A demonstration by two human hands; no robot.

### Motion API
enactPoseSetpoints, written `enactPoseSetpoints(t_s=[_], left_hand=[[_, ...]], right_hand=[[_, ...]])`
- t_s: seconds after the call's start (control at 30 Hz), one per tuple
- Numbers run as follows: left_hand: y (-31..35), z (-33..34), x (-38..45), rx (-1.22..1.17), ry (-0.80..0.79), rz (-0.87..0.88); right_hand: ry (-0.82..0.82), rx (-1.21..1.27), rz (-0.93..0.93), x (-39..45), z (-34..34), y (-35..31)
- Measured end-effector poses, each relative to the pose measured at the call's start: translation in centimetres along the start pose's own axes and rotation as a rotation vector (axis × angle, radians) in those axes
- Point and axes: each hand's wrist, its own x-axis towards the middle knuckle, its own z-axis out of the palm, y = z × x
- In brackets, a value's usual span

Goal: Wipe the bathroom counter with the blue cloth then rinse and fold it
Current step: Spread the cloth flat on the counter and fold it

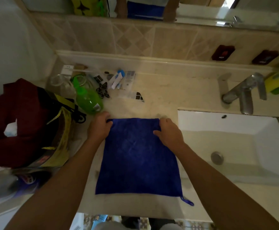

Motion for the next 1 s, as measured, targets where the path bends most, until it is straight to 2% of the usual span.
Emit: enactPoseSetpoints(t_s=[0.1,0.23,0.3,0.4,0.53,0.8,1.0], left_hand=[[-0.1,-0.1,0.6,-0.031,-0.026,-0.059],[-0.7,-0.1,1.4,-0.034,-0.036,-0.137],[-0.8,-0.3,1.4,-0.009,-0.041,-0.127],[-0.7,-0.8,1.4,-0.018,-0.041,-0.048],[0.6,-2.6,0.6,-0.075,0.021,-0.002],[-0.7,-5.3,-7.5,-0.154,-0.014,0.021],[-3.1,-4.7,-14.8,-0.188,-0.083,0.102]], right_hand=[[0.055,0.125,0.046,0.6,-0.4,1.3],[0.134,0.436,0.281,1.0,-2.5,3.3],[0.121,0.504,0.356,1.2,-3.2,4.1],[0.103,0.547,0.359,1.3,-3.8,5.0],[0.124,0.742,0.366,0.5,-5.1,5.1],[-0.065,1.156,0.401,-5.9,-6.8,4.5],[-0.023,1.117,0.424,-12.3,-4.4,4.9]])
